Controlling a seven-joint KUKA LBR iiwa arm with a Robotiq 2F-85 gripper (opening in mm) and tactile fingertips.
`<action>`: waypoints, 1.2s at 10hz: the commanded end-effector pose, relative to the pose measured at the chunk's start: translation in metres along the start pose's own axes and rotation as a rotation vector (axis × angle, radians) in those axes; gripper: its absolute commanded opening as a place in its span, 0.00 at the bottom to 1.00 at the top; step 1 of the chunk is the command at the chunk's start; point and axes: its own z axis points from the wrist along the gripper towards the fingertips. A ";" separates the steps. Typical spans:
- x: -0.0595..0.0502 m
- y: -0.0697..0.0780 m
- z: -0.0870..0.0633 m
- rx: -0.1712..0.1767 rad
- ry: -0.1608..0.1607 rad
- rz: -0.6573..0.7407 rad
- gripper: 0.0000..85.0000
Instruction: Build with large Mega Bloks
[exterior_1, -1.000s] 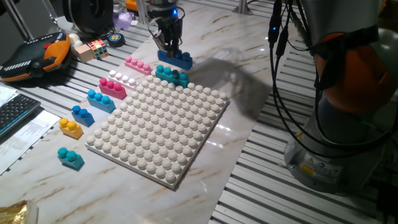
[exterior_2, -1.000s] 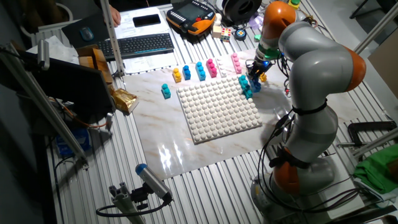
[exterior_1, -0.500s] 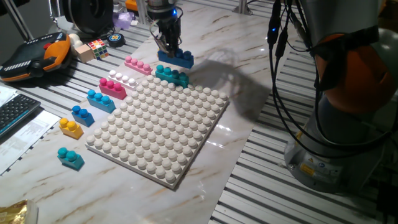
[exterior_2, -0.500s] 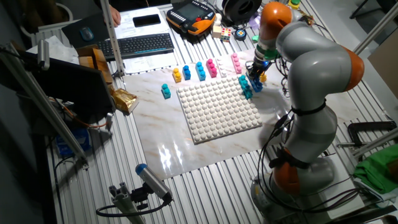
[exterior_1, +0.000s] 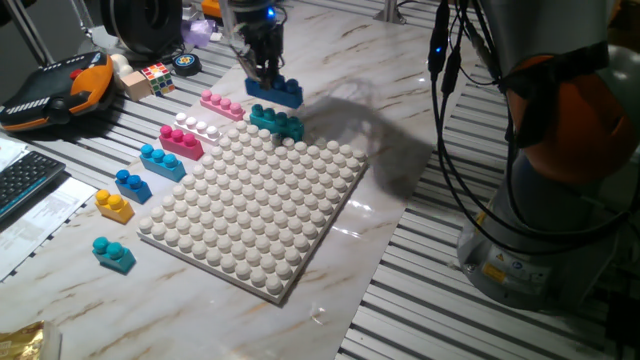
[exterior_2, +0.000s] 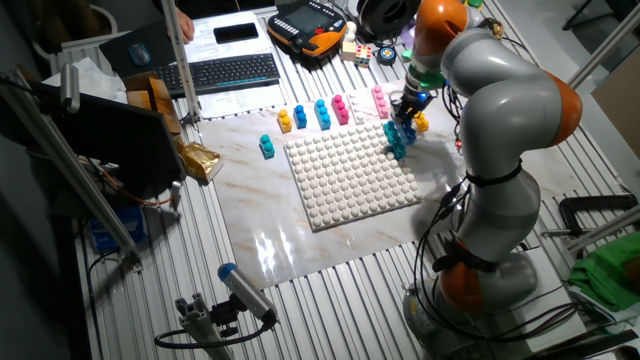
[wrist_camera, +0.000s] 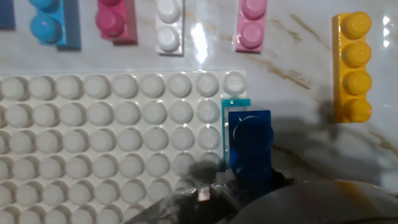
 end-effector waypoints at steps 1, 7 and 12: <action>-0.001 0.024 0.004 -0.006 -0.002 0.000 0.01; 0.007 0.054 0.037 0.055 -0.039 0.005 0.01; 0.003 0.046 0.058 0.043 -0.057 -0.001 0.01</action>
